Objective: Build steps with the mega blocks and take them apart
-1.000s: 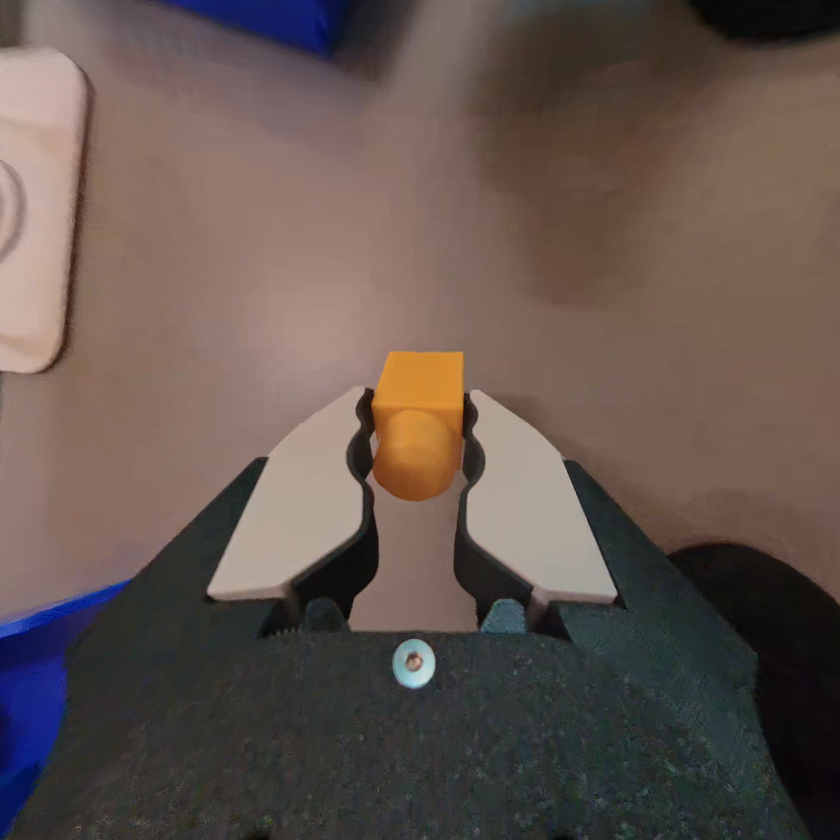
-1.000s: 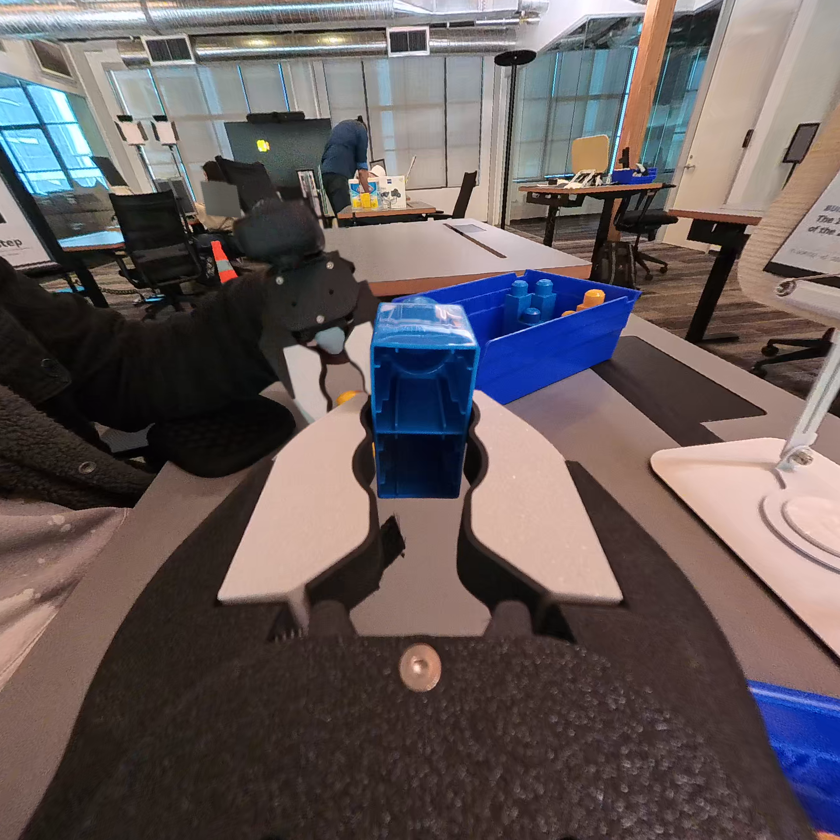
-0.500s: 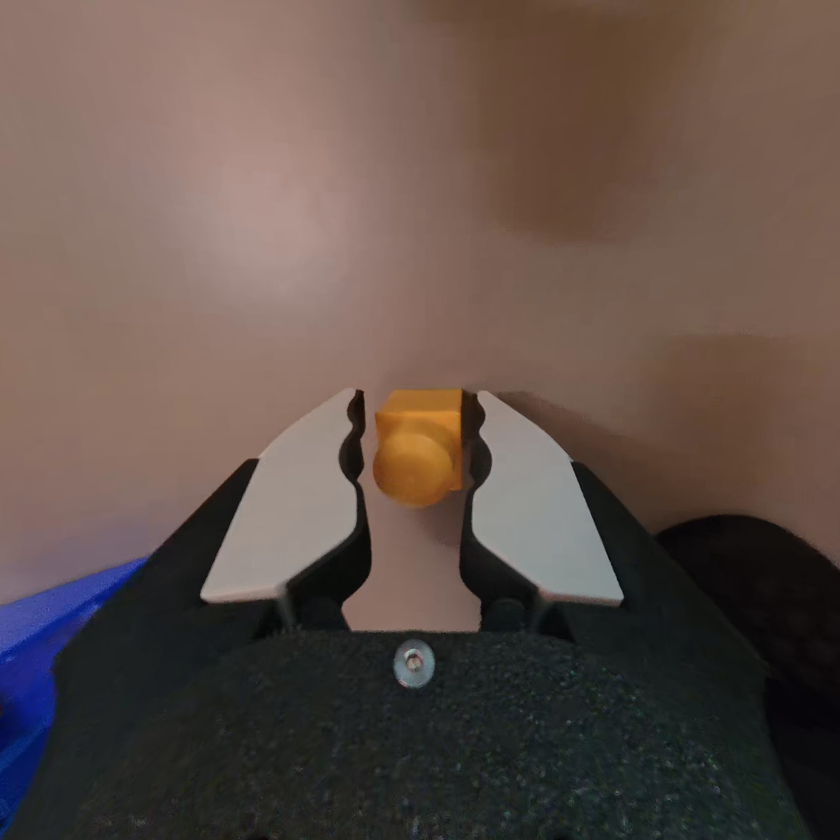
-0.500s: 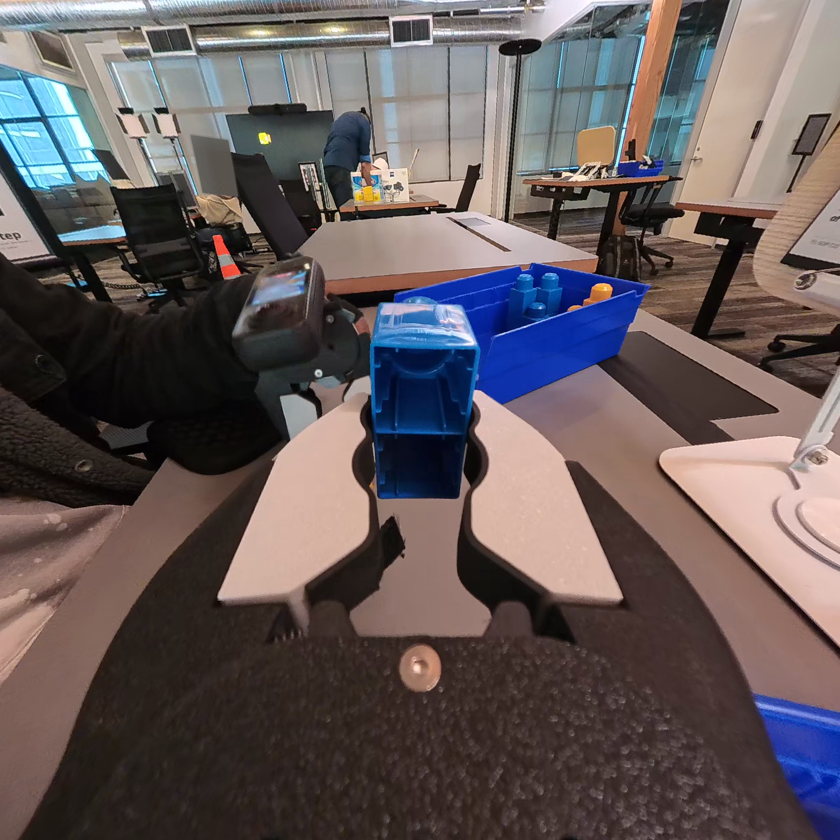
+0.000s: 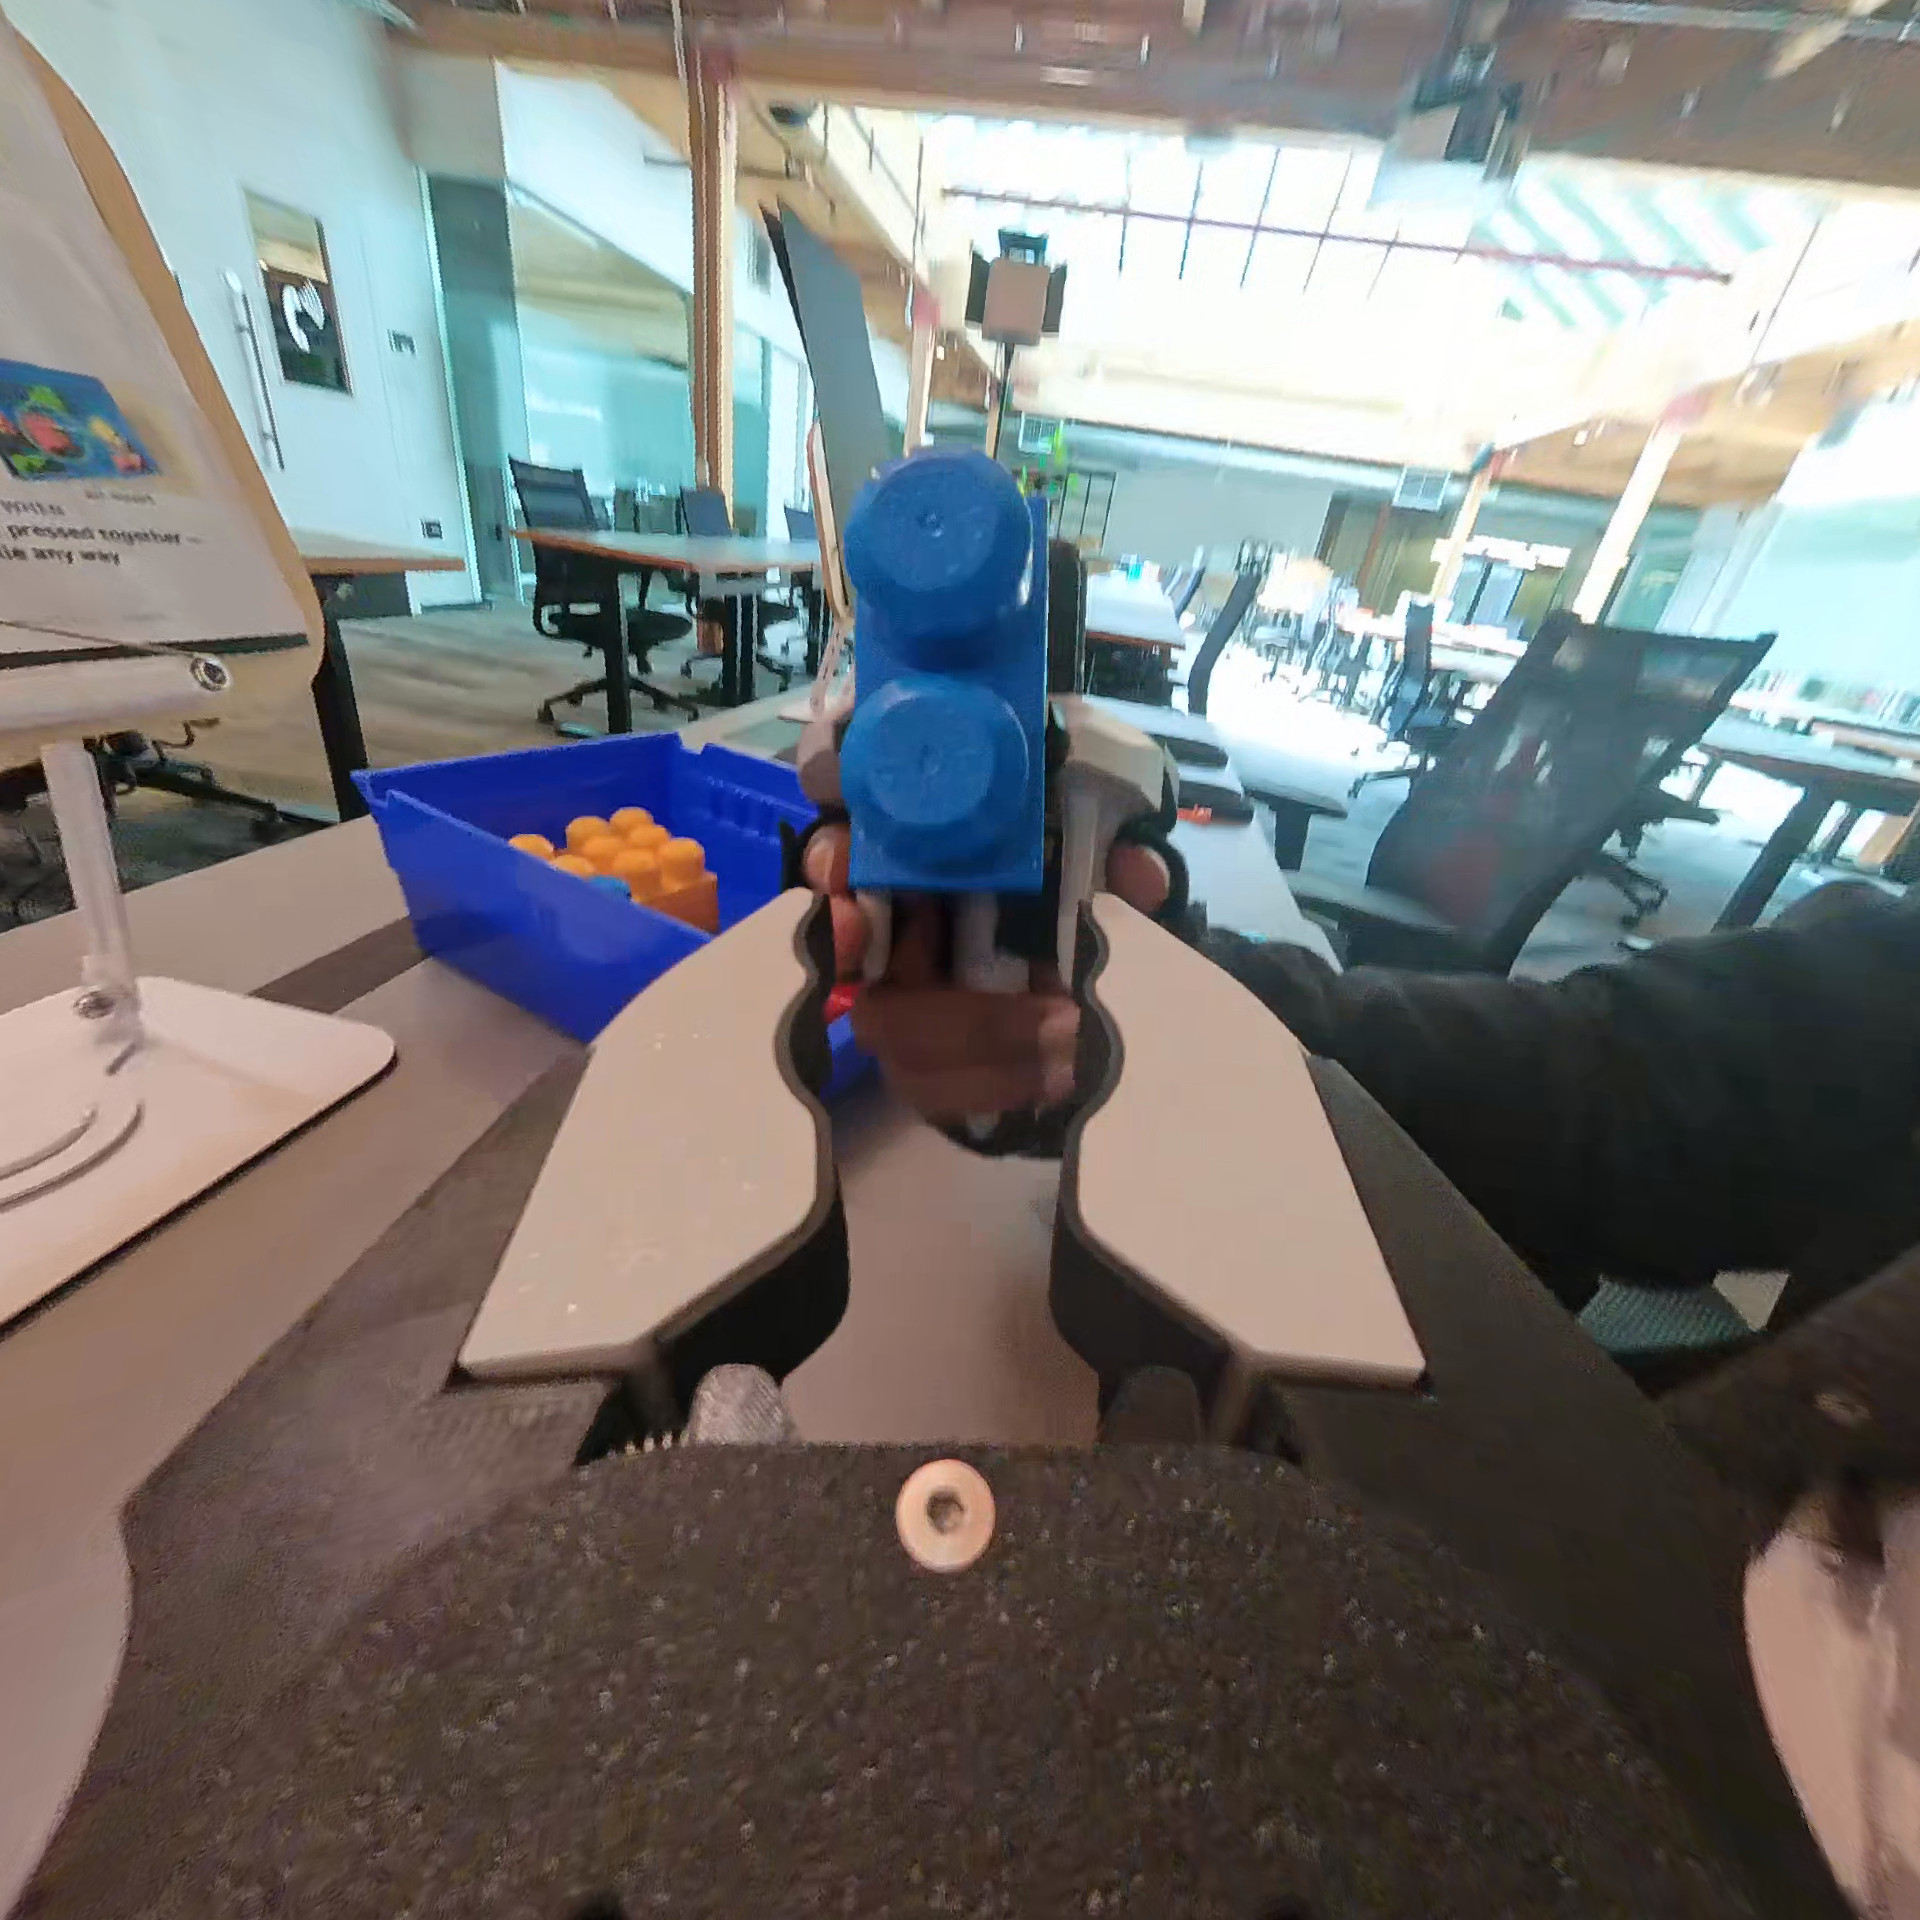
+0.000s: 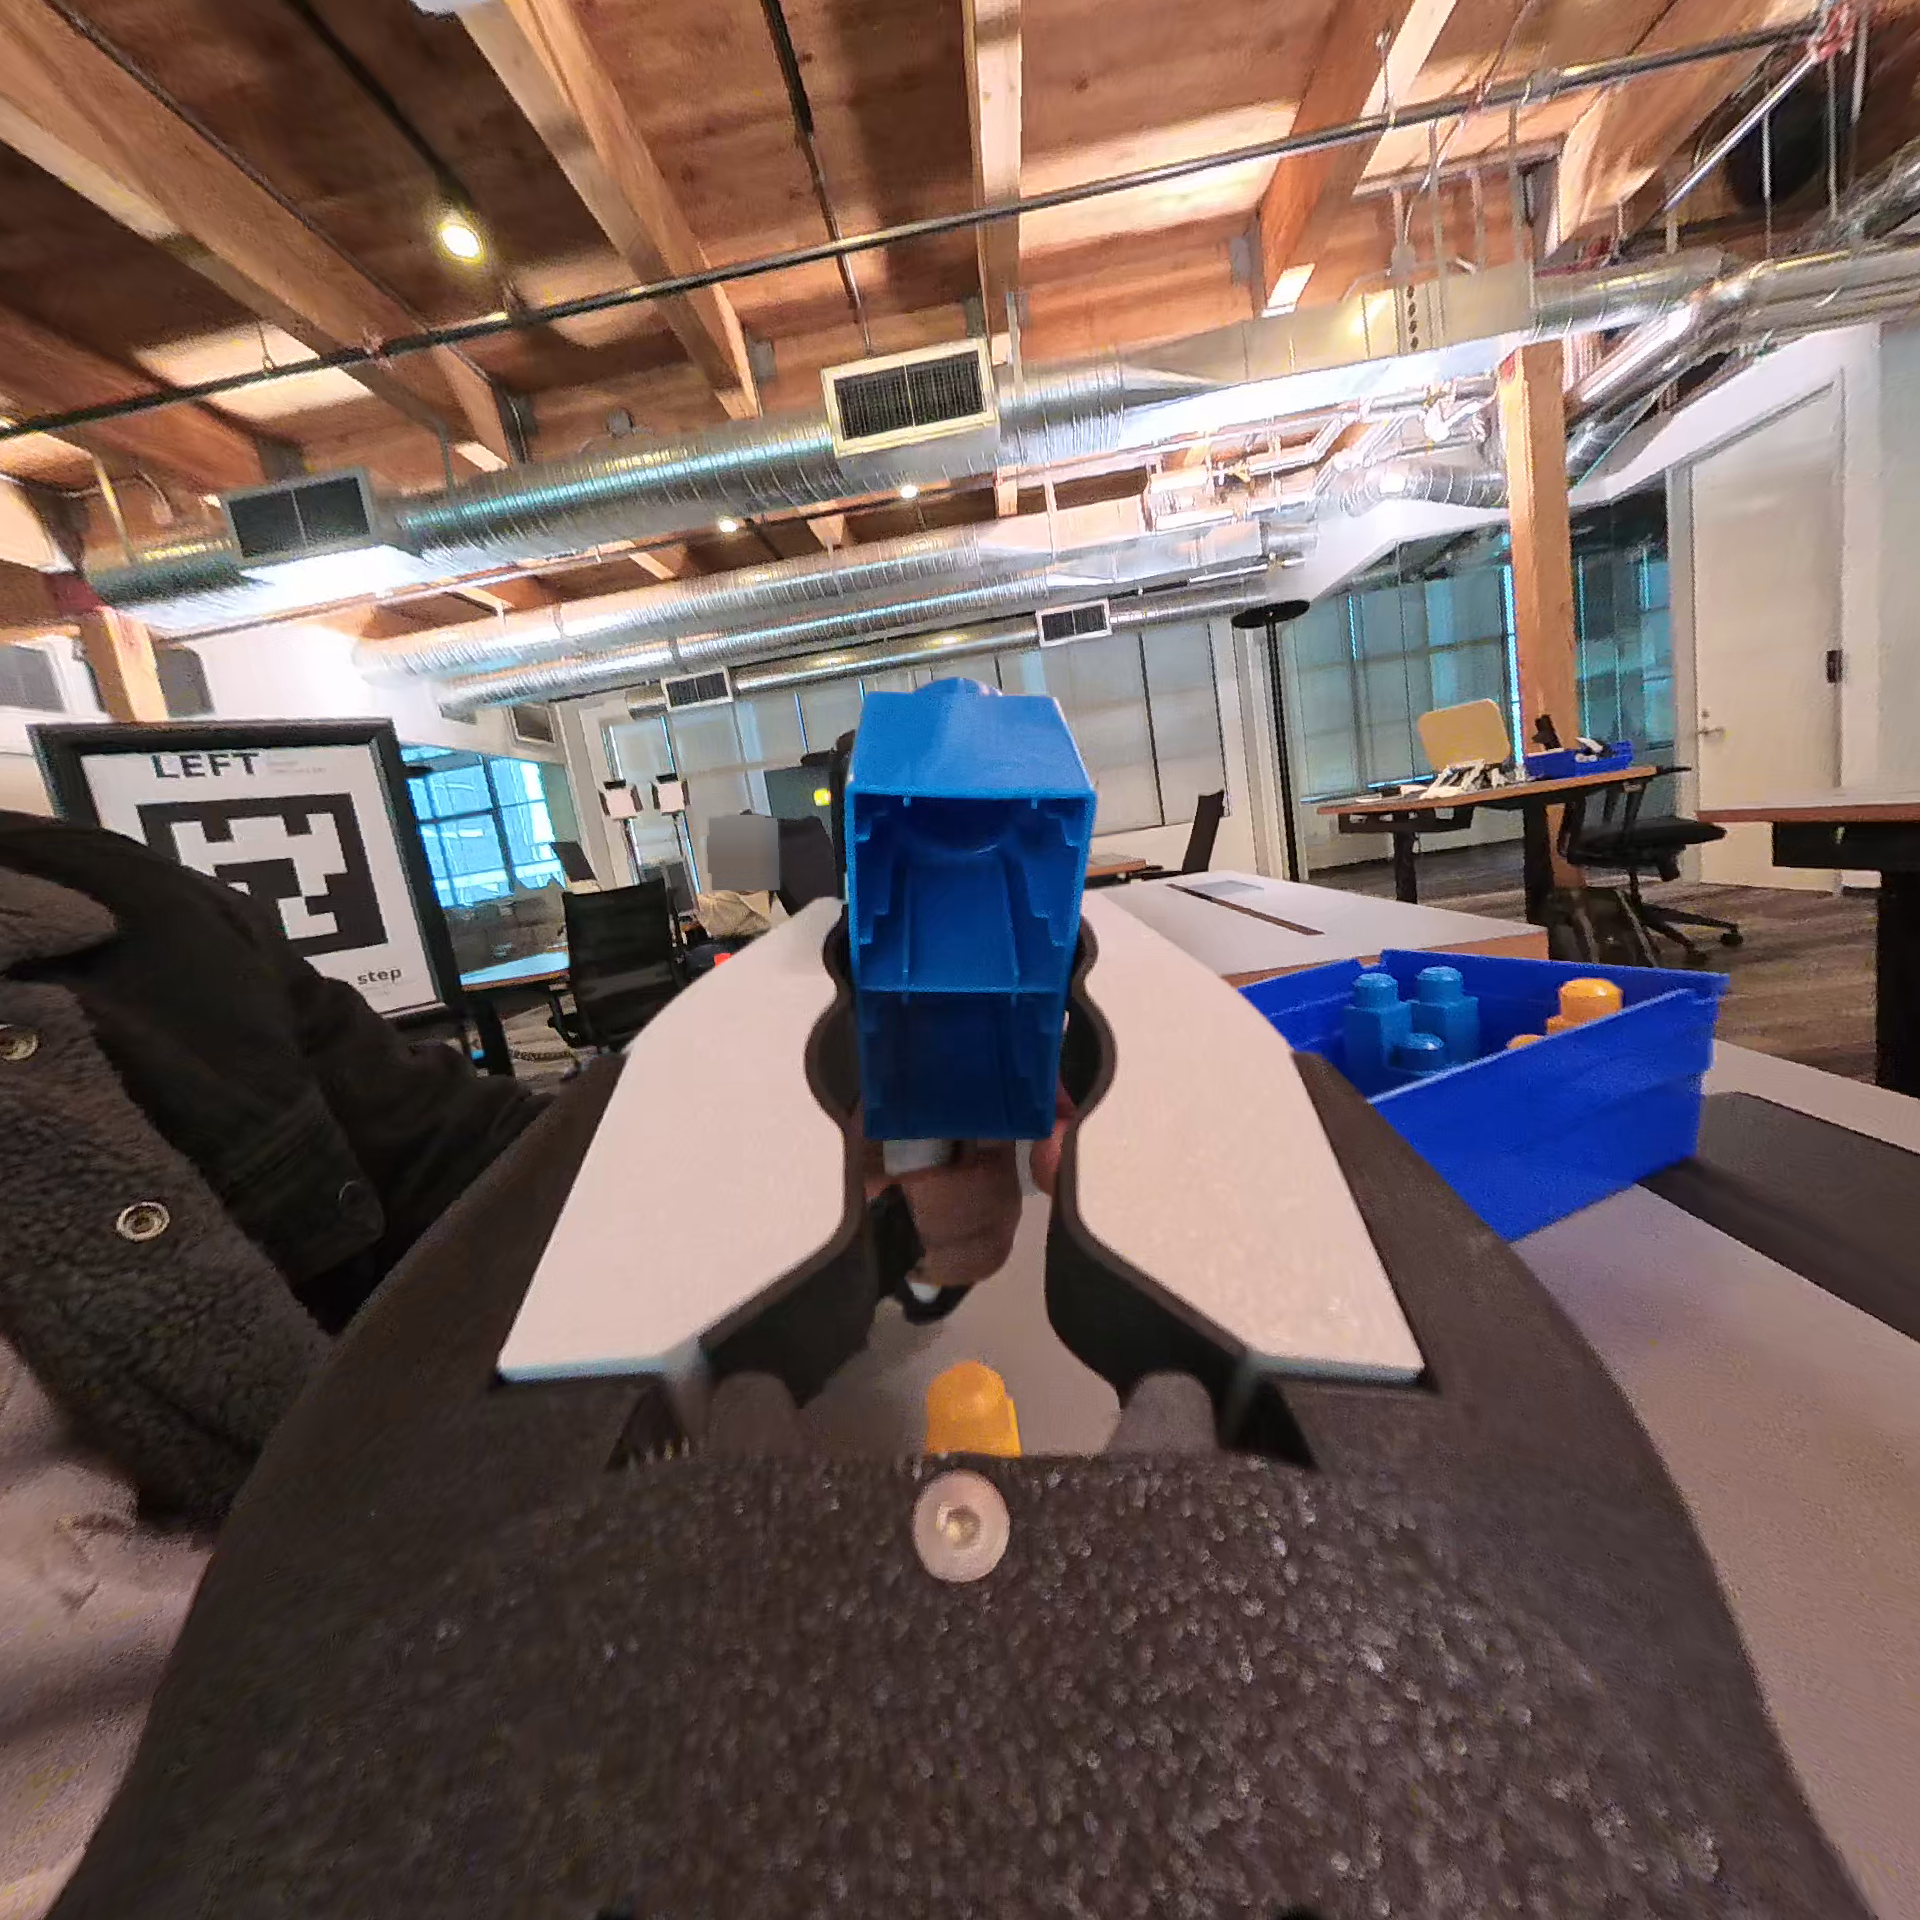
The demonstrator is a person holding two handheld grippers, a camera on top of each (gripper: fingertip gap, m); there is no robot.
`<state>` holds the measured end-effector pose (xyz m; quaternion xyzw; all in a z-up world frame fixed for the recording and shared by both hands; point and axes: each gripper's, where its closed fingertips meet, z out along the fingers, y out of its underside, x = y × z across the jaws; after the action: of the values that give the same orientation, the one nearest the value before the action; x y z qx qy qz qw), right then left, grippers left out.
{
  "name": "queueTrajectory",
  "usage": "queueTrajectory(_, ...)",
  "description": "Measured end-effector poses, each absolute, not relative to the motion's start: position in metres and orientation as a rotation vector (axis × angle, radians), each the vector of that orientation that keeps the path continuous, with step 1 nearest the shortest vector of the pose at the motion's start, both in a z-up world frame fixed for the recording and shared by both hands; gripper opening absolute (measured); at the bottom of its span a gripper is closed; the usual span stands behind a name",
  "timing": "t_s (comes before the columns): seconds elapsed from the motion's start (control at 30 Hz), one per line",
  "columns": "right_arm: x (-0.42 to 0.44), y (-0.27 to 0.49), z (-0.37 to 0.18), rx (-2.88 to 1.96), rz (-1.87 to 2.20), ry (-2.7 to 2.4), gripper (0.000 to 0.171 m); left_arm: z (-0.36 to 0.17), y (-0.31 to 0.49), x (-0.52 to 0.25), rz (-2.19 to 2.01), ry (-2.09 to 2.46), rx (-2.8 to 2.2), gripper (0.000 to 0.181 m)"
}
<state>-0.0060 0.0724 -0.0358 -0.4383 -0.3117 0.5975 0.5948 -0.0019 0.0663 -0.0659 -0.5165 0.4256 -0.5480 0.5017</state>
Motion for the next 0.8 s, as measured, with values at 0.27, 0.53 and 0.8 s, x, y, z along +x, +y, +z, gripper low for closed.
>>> queueTrajectory(0.27, -0.019, 0.069, -0.049, -1.065, 1.35, -0.811, 0.037, -0.062, 0.067, -0.005, -1.293, 1.016, -1.22, 0.036)
queueTrajectory(0.53, -0.012, 0.07, -0.096, -1.341, 1.068, -1.134, 0.037, -0.097, 0.069, -0.014, -1.093, 1.292, -1.327, 0.036)
queueTrajectory(0.8, 0.021, 0.08, -0.112, -1.512, 0.806, -1.227, 0.039, -0.135, 0.081, -0.029, -0.817, 1.485, -1.482, 0.036)
